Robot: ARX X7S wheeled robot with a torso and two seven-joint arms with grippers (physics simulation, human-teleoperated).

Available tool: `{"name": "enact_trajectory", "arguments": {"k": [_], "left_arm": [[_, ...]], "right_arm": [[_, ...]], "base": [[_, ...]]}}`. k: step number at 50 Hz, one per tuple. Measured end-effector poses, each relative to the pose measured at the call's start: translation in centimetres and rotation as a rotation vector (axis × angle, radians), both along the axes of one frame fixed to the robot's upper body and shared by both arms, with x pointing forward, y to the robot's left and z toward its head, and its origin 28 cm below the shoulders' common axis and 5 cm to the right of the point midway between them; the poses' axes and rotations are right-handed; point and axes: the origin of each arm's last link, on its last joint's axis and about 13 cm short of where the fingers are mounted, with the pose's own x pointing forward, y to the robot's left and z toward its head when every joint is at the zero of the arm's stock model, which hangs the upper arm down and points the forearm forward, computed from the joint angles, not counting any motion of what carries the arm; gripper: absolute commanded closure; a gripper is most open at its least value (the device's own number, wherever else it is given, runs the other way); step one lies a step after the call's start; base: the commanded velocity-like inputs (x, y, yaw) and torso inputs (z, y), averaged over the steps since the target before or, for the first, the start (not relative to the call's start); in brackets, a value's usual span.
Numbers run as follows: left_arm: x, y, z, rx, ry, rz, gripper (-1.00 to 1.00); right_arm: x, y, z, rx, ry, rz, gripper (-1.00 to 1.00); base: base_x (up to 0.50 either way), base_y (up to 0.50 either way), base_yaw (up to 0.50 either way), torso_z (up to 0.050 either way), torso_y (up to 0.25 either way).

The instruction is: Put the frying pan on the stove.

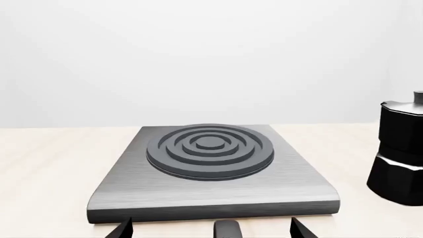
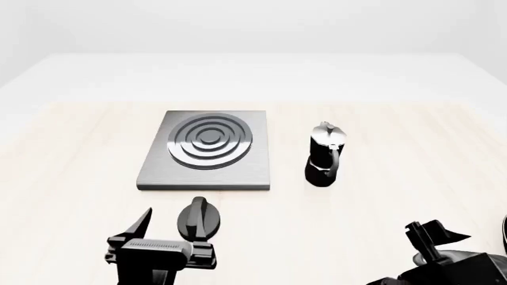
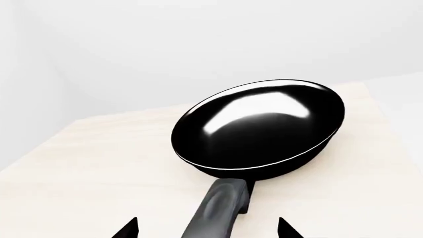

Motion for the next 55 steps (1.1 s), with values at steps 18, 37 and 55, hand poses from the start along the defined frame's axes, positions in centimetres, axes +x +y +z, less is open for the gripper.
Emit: {"name": "enact_trajectory", "arguments": {"k": [18,37,55], "left_arm": [[-0.3,0.0,0.1,-0.004,-0.004,-0.003,-1.0],[-0.3,0.0,0.0,-0.013,-0.001,-0.006,-1.0],[-0.4,0.1,0.0,-0.017,-0.002,-0.008,-1.0]], "right_arm": [[1.2,0.4,0.8,-0.057,0.05,-0.035,-1.0],[2.6,0.2,0.8,-0.102,0.13,-0.115,-1.0],[3.3,-0.3,0.8,-0.057,0.167,-0.148,-1.0]], "base": [[0.0,0.0,0.0,0.0,0.0],[0.0,0.0,0.0,0.0,0.0],[0.0,0.0,0.0,0.0,0.0]]}}
